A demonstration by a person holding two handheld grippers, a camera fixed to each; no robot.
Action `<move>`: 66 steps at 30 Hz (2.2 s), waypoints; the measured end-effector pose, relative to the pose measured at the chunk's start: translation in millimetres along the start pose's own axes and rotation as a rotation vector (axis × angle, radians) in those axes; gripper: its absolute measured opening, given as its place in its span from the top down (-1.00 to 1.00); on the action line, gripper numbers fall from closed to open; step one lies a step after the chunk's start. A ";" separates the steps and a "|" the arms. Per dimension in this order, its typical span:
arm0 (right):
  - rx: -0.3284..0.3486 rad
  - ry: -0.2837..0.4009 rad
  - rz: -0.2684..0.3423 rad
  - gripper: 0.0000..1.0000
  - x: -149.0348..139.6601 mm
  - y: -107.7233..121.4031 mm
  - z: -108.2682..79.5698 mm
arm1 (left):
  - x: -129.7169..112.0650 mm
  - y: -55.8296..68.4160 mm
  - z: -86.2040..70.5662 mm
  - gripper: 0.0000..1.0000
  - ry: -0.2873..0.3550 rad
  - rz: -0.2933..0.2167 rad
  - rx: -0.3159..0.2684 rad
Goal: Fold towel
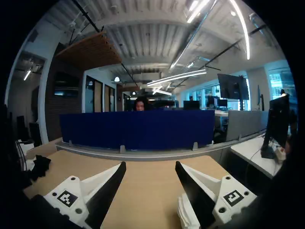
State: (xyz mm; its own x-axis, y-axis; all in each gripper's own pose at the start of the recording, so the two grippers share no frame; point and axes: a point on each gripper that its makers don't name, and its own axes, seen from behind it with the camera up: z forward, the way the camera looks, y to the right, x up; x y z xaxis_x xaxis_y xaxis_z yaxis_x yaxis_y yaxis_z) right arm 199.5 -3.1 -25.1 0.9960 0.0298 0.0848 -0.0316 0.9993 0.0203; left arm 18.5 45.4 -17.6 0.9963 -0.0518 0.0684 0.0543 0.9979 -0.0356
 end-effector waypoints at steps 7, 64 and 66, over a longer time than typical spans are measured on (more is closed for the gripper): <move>-0.010 -0.022 -0.004 -1.00 0.8 -5.1 0.8 | 9.8 -7.9 1.1 -0.74 0.049 0.036 0.026; -0.036 0.004 0.075 -1.00 -42.8 -32.6 24.9 | -143.3 -54.2 17.3 -0.74 0.102 0.058 0.070; -0.031 0.002 0.074 -0.99 -44.4 -33.9 26.2 | -143.7 -54.0 17.6 -0.74 0.104 0.065 0.070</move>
State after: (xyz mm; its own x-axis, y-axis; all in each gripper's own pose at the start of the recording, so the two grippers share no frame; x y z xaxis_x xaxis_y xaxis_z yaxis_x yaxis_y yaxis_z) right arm 154.1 -39.0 -3.4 0.9911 0.1037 0.0832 -0.1026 0.9946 -0.0170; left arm -128.7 -0.3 -8.0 0.9993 0.0132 -0.0358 -0.0120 0.9994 0.0338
